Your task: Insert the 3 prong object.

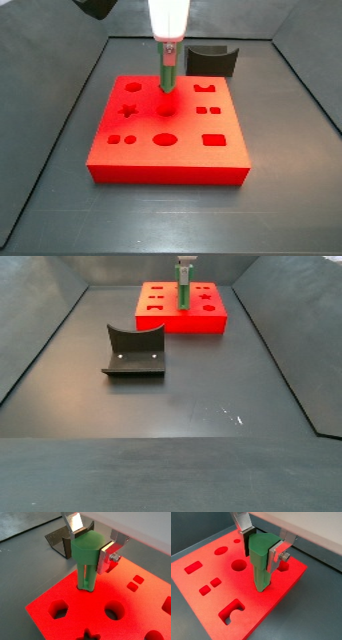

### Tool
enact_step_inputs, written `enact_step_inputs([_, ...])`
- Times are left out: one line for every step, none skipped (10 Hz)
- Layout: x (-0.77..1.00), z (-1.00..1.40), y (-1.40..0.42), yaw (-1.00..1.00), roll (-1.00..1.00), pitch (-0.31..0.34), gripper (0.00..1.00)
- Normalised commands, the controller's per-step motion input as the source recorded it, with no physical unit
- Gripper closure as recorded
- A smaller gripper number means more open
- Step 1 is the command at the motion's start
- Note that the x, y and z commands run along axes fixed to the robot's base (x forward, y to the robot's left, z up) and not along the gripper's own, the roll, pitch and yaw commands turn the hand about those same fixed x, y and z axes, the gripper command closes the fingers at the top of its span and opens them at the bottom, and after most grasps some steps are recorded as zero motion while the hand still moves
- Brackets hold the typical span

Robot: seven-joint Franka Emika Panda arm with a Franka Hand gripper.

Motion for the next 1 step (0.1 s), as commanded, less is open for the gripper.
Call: enact_step_inputs([0.0, 0.0, 0.0, 0.0, 0.0, 0.0, 1.0])
